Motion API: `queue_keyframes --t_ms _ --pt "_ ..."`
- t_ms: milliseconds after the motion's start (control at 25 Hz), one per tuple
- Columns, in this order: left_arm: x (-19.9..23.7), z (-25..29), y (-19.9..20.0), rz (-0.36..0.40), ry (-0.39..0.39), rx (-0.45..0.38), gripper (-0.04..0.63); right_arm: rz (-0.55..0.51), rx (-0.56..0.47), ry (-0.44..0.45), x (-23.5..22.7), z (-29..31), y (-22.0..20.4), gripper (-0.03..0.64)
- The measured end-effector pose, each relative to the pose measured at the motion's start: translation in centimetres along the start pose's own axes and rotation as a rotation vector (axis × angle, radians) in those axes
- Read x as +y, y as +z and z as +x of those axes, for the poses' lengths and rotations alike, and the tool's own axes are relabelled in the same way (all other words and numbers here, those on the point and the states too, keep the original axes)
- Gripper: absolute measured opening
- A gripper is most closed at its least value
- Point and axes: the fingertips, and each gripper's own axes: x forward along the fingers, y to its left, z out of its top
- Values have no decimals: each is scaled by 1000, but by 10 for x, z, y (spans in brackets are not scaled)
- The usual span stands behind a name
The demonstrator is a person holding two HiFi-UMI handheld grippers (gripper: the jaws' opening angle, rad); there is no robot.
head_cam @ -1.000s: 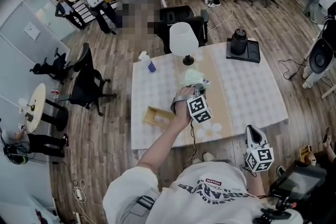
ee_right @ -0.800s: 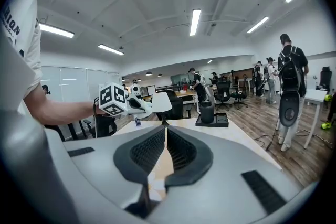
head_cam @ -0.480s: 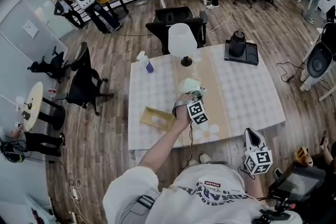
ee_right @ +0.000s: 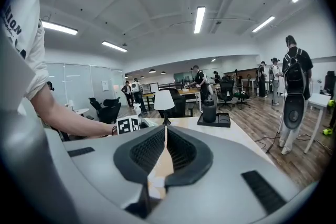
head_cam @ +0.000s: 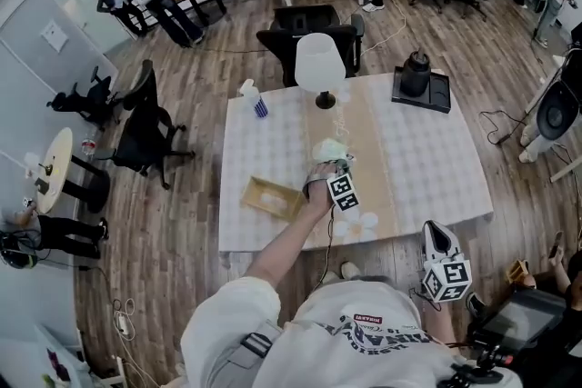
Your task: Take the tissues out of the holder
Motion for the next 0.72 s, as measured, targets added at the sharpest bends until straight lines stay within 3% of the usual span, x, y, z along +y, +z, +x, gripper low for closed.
queue_keyframes --t_ms 360,720 --pt "-37 36 -24 -36 -58 39 21 2 -1 0 -2 -4 1 11" --pt "-59 58 -31 -6 -97 64 21 10 4 -12 -11 -7 -3 11"
